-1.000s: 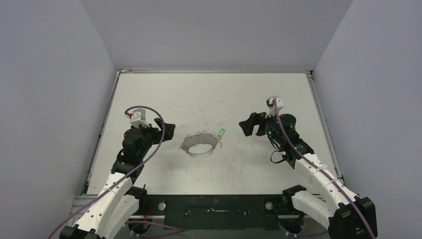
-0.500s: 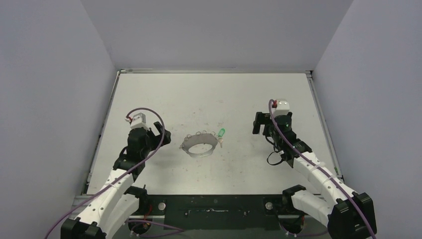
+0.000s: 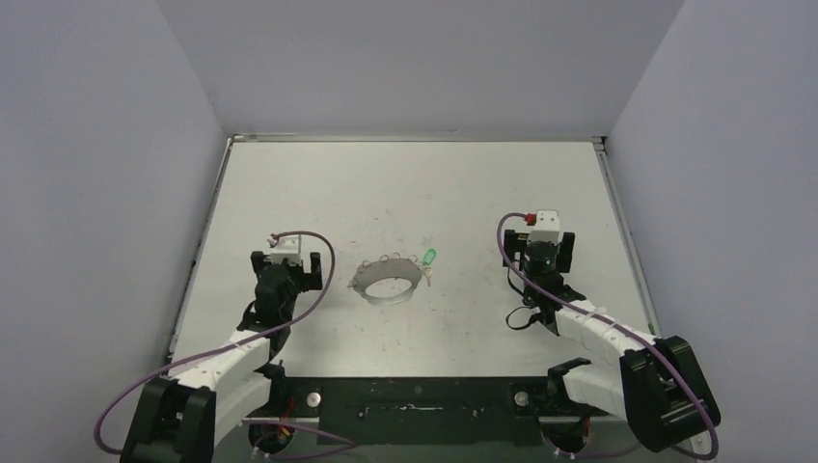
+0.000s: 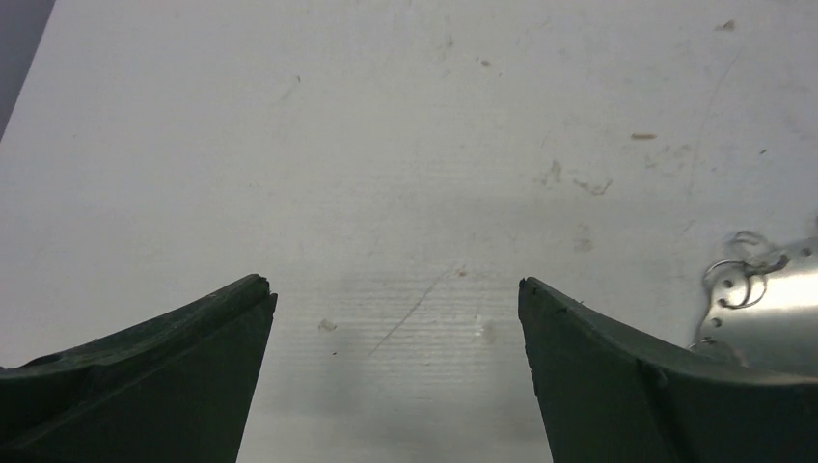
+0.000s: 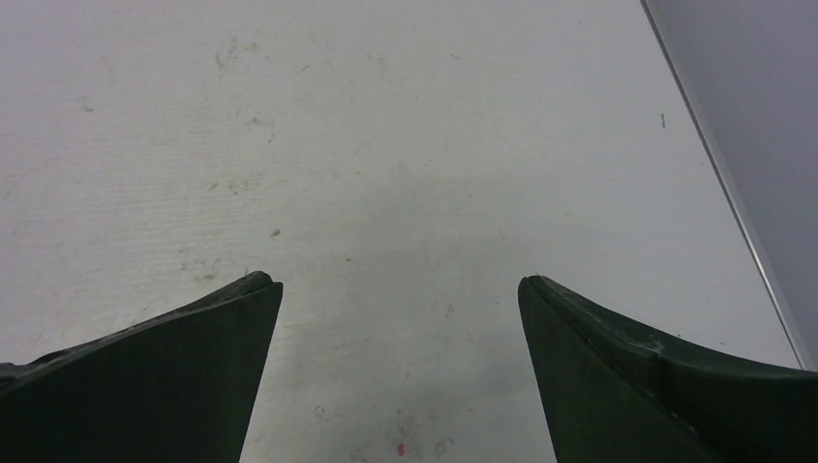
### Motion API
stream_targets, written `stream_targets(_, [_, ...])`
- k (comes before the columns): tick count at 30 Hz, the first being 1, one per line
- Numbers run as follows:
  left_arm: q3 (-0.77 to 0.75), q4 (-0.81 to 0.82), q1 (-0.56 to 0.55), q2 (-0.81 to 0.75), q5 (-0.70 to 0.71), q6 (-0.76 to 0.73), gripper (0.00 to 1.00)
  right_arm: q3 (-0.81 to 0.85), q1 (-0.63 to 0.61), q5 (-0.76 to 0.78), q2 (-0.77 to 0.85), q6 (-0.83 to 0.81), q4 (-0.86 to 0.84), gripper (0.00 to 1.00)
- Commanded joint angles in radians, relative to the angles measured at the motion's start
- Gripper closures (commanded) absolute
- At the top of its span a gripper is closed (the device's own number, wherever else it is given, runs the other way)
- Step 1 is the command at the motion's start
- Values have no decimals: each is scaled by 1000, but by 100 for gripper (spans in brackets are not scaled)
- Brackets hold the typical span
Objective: Put the keys on the keyring
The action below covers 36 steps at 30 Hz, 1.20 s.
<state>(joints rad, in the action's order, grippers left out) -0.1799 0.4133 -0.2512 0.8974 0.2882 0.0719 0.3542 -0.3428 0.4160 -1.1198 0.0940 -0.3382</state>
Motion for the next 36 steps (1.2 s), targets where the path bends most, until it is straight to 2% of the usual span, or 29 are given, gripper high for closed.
stream_targets(1, [27,327,39,153,12,-164,3,-50,45,63,-38,-28,-290,0])
stream_targets(8, [-10,648,166,485,-162,-179,3,-76,98,52,-200,-26,-465,0])
stream_targets(13, [-28,892,231,749,-174,-158,3,-71,122,64,-240,-37,-519,0])
stream_targets(16, [-59,714,237,677,-211,-134,3,-62,129,55,-263,-56,-538,0])
stream_targets(18, [-73,763,237,720,-181,-149,3,-59,132,61,-287,-64,-561,0])
stream_targets(21, [-102,663,236,694,-172,-127,3,-74,140,82,-358,-77,-665,0])
stream_targets(27, [-156,598,245,715,-104,-93,3,-35,167,95,-512,-45,-752,0])
stream_targets(29, [-157,590,245,711,-102,-90,3,4,175,62,-490,-32,-632,0])
stream_targets(36, [-158,590,244,711,-103,-88,3,31,188,31,-503,-32,-598,0])
